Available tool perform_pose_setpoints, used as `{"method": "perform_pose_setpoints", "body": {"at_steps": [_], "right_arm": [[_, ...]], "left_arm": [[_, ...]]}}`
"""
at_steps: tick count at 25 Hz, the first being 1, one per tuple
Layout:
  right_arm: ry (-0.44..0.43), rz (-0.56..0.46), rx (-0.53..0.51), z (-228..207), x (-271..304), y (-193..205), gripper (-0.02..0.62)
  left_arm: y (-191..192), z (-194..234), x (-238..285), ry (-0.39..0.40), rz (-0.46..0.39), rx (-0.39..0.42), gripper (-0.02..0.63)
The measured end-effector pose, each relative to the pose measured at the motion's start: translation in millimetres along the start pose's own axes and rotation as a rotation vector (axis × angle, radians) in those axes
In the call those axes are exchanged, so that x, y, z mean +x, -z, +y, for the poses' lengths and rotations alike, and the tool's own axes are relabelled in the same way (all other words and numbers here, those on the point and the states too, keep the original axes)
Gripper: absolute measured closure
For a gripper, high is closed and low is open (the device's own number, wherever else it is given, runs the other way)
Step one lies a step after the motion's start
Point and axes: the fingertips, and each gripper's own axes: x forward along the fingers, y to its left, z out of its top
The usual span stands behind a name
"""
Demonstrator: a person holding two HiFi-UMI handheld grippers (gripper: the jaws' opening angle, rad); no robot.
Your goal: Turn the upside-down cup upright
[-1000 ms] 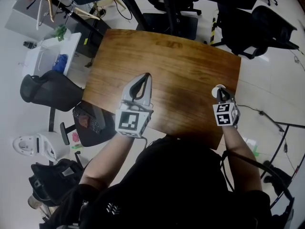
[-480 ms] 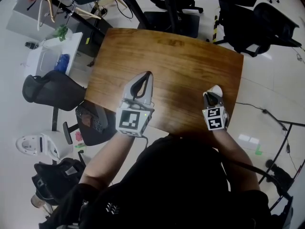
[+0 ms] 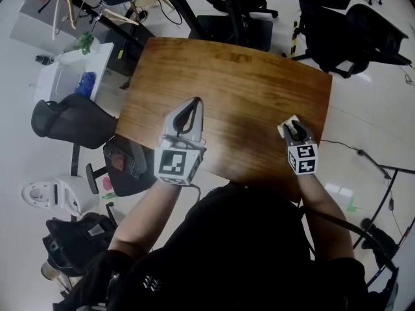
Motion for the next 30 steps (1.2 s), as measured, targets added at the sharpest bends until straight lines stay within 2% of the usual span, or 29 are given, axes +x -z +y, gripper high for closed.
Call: {"method": "perform_pose_setpoints", "body": {"at_steps": [2, 4, 7, 10, 14, 17, 21, 23, 30], "right_arm": [[0.052, 0.025, 0.048, -26.0, 0.9, 3.6, 0.381], [0.036, 0.079, 0.107, -39.5, 6.2, 13.2, 0.327], [-0.037, 0.146, 0.191, -41.9, 14.2, 25.3, 0.335], [-0.087, 0.156, 0.226, -36.7, 14.8, 26.2, 0.39], [-0.09, 0.141, 0.18, -32.2, 10.5, 21.1, 0.466], [-0.086, 0.127, 0.137, -28.5, 5.1, 17.2, 0.488], [-0.092, 0.104, 0.044, -18.7, -5.0, 7.3, 0.531], [-0.099, 0.103, -0.005, -14.0, -9.1, 3.8, 0.572], [-0.127, 0.17, -0.165, -0.9, -20.7, 8.2, 0.574]], "left_arm": [[2.2, 3.1, -0.8, -0.015, 0.005, -0.008, 0.606], [4.2, 7.1, -2.5, -0.031, 0.011, -0.016, 0.606], [3.1, 11.2, -5.1, -0.045, 0.01, -0.015, 0.606], [0.3, 14.2, -7.2, -0.056, 0.008, -0.008, 0.606], [-1.7, 15.1, -6.0, -0.058, 0.003, -0.009, 0.606], [-3.3, 9.9, -2.7, -0.048, -0.003, -0.01, 0.606], [-6.2, 3.2, 0.6, -0.029, -0.021, -0.021, 0.606], [-6.3, 1.7, 2.4, -0.026, -0.029, -0.028, 0.606], [-4.4, -10.2, 11.1, 0.011, -0.035, -0.035, 0.606]]}}
